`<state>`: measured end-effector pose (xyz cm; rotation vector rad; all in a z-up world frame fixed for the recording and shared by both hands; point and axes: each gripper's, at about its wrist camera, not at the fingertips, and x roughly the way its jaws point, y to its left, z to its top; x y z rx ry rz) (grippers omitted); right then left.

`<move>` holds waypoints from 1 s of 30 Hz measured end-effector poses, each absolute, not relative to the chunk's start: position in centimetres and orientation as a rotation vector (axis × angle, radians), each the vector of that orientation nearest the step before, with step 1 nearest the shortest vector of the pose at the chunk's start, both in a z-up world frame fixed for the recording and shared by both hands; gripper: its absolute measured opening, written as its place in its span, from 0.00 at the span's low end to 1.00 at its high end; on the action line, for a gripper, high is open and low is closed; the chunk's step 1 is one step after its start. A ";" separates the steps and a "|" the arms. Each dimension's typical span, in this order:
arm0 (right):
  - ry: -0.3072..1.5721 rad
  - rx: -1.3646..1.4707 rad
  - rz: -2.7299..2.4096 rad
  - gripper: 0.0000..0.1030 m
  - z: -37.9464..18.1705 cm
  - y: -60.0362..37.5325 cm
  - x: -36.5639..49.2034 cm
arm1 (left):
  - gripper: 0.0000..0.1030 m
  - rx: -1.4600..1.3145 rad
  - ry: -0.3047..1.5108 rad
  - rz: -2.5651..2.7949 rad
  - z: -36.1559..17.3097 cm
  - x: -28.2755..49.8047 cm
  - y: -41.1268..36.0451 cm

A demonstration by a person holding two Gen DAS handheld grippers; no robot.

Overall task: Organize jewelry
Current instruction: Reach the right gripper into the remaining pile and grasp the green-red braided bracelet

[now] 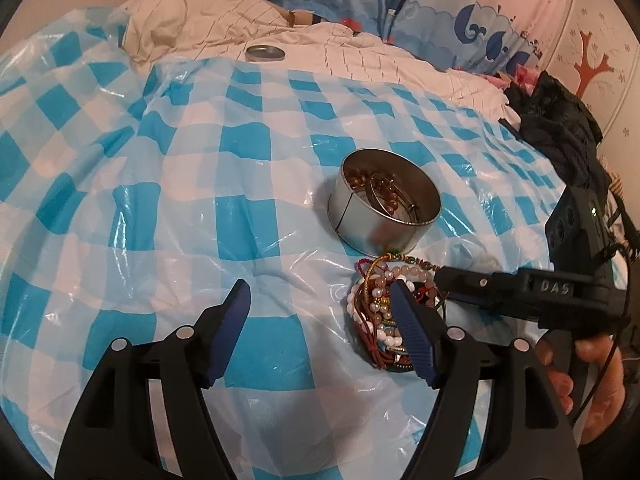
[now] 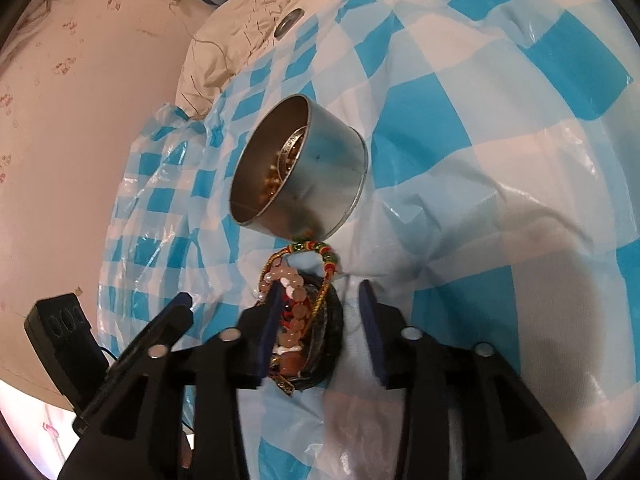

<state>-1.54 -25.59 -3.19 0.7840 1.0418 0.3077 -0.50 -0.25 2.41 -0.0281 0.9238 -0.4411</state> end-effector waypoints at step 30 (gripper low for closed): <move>1.021 0.796 0.343 0.10 -3.1 -25.6 -2.3 | 0.77 0.009 0.901 -0.422 2.4 -1.5 -0.1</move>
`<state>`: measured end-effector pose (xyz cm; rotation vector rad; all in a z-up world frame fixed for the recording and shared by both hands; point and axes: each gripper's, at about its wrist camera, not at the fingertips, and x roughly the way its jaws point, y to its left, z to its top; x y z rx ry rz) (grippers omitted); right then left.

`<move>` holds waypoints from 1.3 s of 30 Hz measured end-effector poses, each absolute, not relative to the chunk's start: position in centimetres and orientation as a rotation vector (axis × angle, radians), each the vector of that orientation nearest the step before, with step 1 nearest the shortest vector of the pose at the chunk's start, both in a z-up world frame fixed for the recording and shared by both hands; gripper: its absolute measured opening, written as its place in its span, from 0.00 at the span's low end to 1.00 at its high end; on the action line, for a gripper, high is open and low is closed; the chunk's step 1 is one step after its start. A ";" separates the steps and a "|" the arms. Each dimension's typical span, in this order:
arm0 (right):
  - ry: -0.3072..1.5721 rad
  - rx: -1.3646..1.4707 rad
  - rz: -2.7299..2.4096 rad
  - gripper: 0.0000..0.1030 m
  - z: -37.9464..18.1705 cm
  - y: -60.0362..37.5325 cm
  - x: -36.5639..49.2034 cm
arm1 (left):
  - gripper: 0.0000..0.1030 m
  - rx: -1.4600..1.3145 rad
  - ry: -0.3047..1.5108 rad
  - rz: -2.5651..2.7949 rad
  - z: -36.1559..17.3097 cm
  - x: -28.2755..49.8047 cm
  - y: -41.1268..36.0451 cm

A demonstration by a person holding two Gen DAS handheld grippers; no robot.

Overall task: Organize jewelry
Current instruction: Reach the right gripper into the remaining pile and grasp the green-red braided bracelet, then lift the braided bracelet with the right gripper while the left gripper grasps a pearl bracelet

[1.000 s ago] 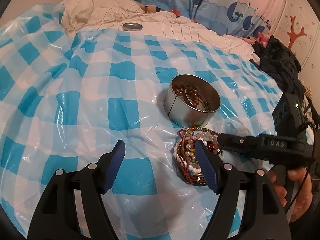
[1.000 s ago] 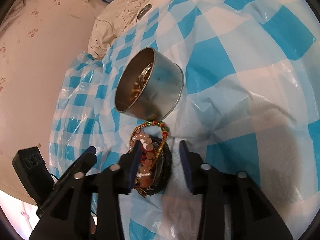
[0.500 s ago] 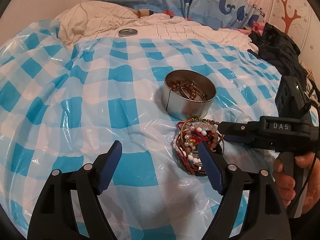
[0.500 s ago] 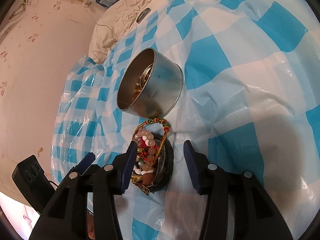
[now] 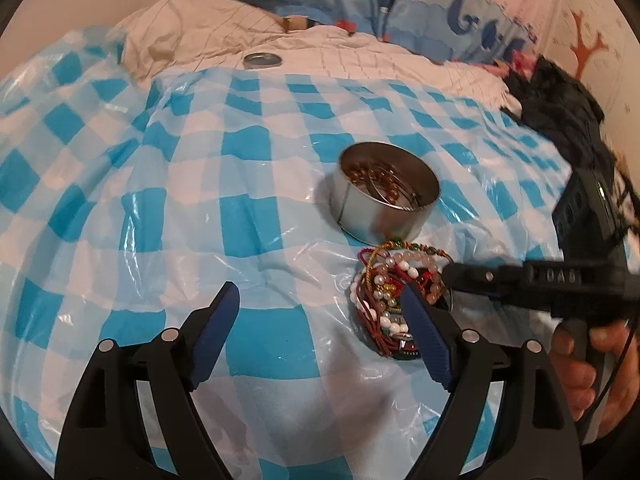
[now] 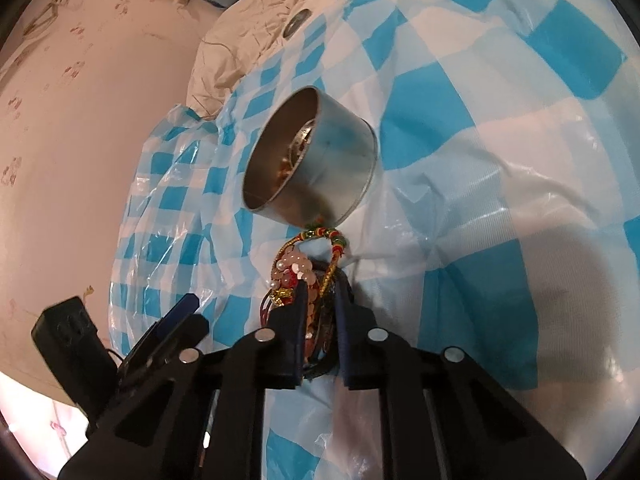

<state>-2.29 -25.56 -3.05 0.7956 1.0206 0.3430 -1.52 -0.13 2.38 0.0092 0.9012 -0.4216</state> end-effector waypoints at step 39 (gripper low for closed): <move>0.790 0.786 0.542 0.04 1.9 -24.2 -2.9 | 0.83 -0.236 0.989 -0.375 1.0 1.0 3.3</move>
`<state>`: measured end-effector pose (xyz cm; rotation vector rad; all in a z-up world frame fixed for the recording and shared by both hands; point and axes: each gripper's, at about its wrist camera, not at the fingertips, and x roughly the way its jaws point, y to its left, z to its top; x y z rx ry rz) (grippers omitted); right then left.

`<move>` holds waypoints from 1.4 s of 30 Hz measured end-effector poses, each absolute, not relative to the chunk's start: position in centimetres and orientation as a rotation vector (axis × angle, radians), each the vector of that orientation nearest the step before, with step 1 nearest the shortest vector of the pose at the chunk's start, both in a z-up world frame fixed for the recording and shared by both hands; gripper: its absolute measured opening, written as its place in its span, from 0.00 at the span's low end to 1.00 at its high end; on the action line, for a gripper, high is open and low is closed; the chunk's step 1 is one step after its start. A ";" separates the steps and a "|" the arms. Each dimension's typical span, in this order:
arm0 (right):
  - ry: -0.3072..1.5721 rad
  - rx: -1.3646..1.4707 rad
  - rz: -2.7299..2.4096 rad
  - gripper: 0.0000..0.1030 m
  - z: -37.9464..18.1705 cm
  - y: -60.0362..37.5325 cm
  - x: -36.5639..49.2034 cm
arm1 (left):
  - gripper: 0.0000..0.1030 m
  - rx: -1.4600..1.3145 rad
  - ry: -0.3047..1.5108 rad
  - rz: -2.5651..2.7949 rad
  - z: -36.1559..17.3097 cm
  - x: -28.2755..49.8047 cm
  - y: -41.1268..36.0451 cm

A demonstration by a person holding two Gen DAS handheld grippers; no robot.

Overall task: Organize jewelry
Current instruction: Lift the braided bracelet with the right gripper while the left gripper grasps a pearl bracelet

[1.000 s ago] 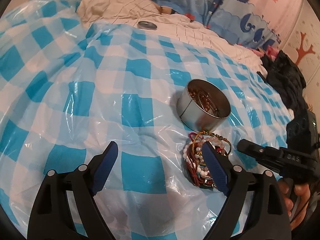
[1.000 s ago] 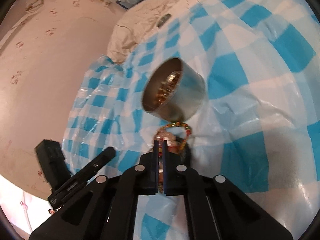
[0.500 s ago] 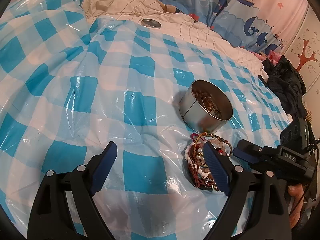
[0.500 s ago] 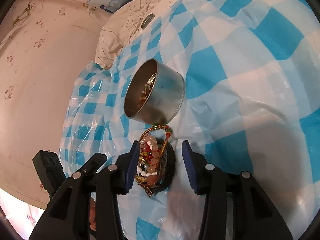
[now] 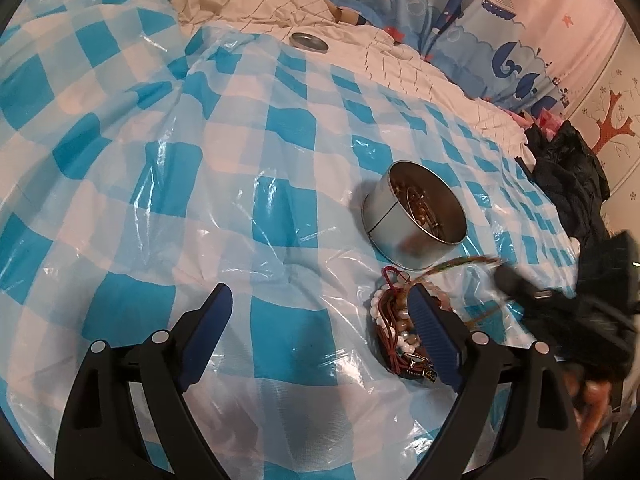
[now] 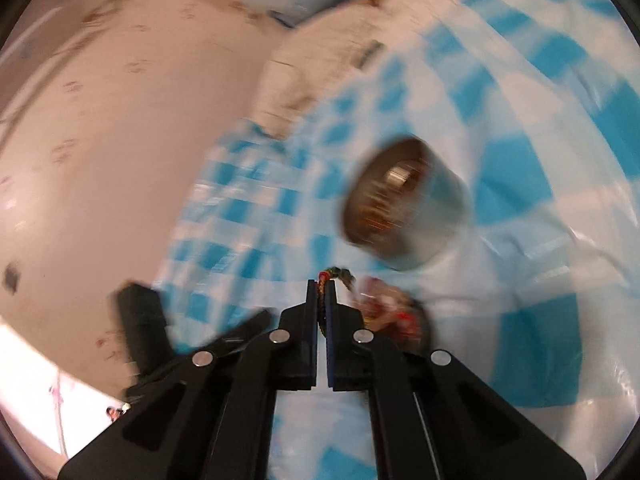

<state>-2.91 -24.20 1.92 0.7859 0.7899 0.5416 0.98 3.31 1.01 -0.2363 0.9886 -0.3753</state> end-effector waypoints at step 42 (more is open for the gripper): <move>0.695 0.948 0.372 0.04 4.2 -34.5 -5.6 | 0.26 0.413 0.897 -0.586 -1.5 -1.6 -14.0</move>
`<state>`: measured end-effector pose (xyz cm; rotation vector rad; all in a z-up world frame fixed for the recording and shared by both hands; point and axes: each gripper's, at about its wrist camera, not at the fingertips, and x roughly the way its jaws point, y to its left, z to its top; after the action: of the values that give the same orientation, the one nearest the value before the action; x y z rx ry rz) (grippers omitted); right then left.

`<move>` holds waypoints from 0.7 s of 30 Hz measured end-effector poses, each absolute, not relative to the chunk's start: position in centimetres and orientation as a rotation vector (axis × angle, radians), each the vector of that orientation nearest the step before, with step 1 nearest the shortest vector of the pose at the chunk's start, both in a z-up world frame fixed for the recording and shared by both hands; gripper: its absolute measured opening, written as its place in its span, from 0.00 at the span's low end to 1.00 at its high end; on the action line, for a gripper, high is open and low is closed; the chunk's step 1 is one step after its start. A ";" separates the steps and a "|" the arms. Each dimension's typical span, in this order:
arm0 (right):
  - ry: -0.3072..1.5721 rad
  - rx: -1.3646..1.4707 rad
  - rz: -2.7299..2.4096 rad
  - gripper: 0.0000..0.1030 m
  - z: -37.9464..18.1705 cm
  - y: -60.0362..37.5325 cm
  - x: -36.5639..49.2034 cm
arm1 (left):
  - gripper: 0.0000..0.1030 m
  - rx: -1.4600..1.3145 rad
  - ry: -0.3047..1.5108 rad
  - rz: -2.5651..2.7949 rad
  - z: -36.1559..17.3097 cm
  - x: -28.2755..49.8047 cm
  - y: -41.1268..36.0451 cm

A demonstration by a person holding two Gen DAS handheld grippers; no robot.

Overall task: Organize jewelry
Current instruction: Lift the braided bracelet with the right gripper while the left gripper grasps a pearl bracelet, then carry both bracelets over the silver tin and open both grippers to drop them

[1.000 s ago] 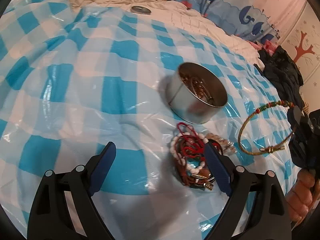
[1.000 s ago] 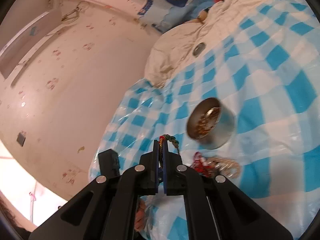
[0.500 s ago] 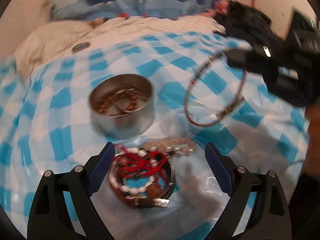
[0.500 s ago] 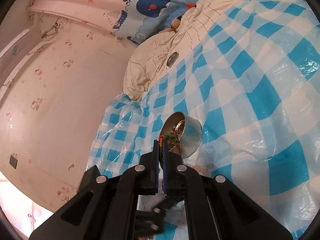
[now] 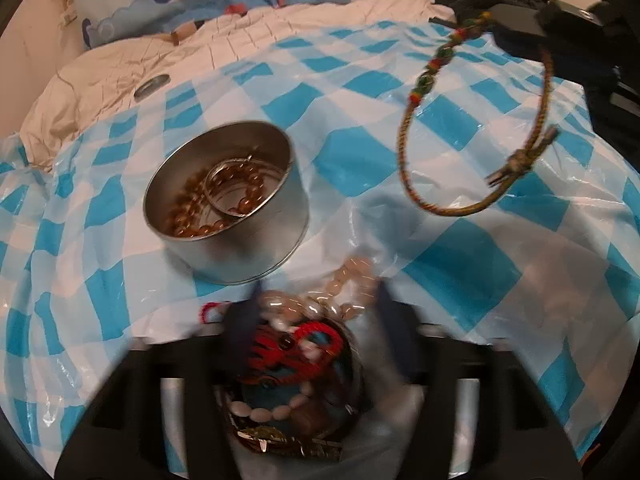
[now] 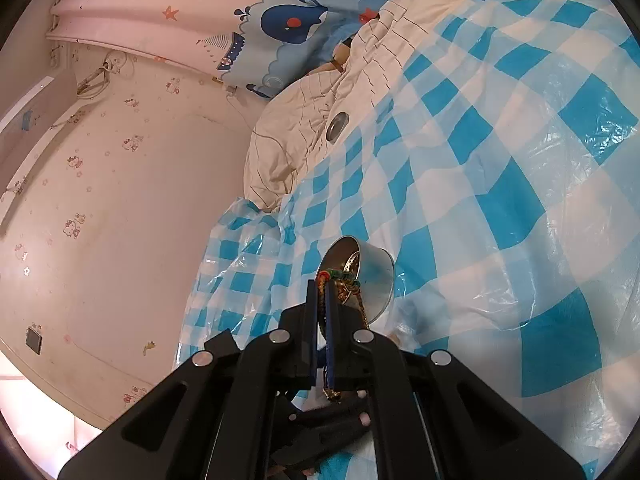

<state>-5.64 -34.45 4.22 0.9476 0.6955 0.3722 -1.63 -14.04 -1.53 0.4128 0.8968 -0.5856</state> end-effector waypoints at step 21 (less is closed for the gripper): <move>0.720 0.917 0.391 0.04 4.2 -32.7 -5.3 | 0.12 0.088 0.923 -0.728 2.7 -0.8 -8.2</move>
<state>-5.27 -32.71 4.20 0.9174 0.7197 0.3907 -0.77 -8.24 2.67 0.0875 0.9230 -0.7280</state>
